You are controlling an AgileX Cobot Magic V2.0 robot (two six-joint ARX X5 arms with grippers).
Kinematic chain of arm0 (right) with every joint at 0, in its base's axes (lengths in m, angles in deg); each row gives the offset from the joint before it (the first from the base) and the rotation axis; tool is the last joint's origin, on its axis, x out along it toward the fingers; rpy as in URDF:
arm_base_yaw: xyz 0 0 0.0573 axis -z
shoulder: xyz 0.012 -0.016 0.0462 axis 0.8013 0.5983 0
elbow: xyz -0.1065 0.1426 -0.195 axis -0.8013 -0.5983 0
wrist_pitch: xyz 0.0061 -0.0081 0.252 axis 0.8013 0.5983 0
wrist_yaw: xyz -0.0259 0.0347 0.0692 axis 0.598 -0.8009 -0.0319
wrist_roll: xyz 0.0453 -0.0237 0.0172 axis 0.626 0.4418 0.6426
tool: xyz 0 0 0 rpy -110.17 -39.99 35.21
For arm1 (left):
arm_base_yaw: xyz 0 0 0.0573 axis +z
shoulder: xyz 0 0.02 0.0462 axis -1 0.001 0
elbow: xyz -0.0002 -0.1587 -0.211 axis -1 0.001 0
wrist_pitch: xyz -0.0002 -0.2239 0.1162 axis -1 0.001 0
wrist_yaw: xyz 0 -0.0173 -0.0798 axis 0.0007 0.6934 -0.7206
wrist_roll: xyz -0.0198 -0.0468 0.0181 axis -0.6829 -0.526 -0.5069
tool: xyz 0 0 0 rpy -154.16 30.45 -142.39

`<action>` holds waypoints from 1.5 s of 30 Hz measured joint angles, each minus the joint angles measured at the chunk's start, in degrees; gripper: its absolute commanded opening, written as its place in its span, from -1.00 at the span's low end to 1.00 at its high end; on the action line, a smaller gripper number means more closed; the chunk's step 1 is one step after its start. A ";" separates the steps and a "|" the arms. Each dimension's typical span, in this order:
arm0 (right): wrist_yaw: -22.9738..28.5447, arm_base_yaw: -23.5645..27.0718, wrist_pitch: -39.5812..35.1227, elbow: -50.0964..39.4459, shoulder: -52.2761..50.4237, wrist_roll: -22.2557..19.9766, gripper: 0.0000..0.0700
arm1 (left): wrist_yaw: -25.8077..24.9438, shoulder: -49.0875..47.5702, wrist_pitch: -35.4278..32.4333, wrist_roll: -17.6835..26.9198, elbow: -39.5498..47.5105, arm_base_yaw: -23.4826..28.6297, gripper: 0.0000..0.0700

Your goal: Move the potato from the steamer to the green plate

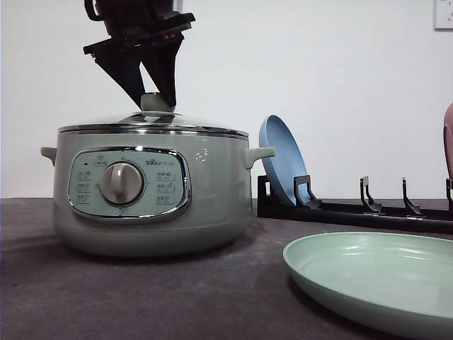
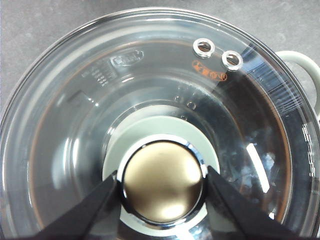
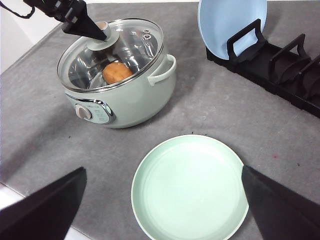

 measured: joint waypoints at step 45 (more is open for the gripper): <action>1.38 0.00 2.90 0.00 0.00 0.00 0.80 | 0.37 1.05 13.22 -1.37 -19.26 13.09 -1.00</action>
